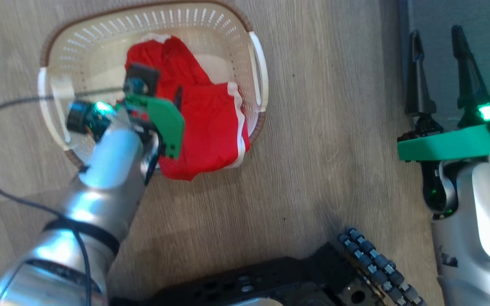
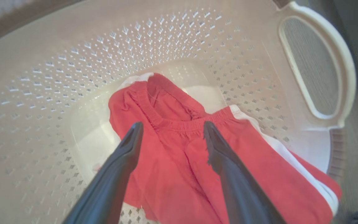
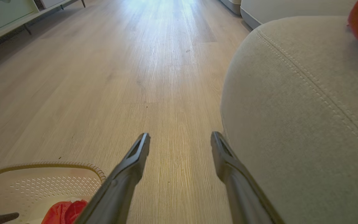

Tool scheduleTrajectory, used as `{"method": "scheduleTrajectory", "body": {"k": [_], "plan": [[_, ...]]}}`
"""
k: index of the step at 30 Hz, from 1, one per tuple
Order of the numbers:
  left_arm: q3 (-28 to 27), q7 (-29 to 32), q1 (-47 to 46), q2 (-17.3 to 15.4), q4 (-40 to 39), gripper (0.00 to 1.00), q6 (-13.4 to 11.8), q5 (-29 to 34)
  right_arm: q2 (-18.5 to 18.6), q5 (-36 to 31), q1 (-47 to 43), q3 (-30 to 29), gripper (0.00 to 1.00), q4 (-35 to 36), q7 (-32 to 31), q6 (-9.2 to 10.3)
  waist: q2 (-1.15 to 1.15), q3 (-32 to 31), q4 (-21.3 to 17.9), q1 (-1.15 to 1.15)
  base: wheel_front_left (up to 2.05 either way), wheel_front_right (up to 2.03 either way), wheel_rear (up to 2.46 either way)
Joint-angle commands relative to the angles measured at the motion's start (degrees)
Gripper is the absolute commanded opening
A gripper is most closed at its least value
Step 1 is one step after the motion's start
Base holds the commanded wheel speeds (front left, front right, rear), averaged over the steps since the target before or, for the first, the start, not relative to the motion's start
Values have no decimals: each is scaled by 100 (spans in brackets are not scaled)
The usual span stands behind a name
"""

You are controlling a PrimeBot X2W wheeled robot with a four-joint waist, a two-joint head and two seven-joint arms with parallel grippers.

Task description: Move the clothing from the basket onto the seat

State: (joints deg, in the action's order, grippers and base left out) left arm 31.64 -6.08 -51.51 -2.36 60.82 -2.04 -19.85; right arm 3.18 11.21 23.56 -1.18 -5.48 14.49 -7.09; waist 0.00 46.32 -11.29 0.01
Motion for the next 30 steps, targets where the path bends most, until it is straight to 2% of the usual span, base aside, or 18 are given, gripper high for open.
{"method": "scheduleTrajectory", "body": {"k": [1,14,30], "plan": [[-63,-72,-147,-52,-41,100,-27,-92,-30,32,-84,134,100,205,51,-40,0,221,-35,-1,0,0,0],[52,-129,-1421,-83,787,100,-215,-255,-30,207,85,253,100,646,51,-40,0,1081,-277,-1,0,0,0],[153,263,-1894,-349,1228,100,-391,-244,-30,425,-61,321,100,959,51,-40,0,1408,-471,-1,0,0,0]]}}
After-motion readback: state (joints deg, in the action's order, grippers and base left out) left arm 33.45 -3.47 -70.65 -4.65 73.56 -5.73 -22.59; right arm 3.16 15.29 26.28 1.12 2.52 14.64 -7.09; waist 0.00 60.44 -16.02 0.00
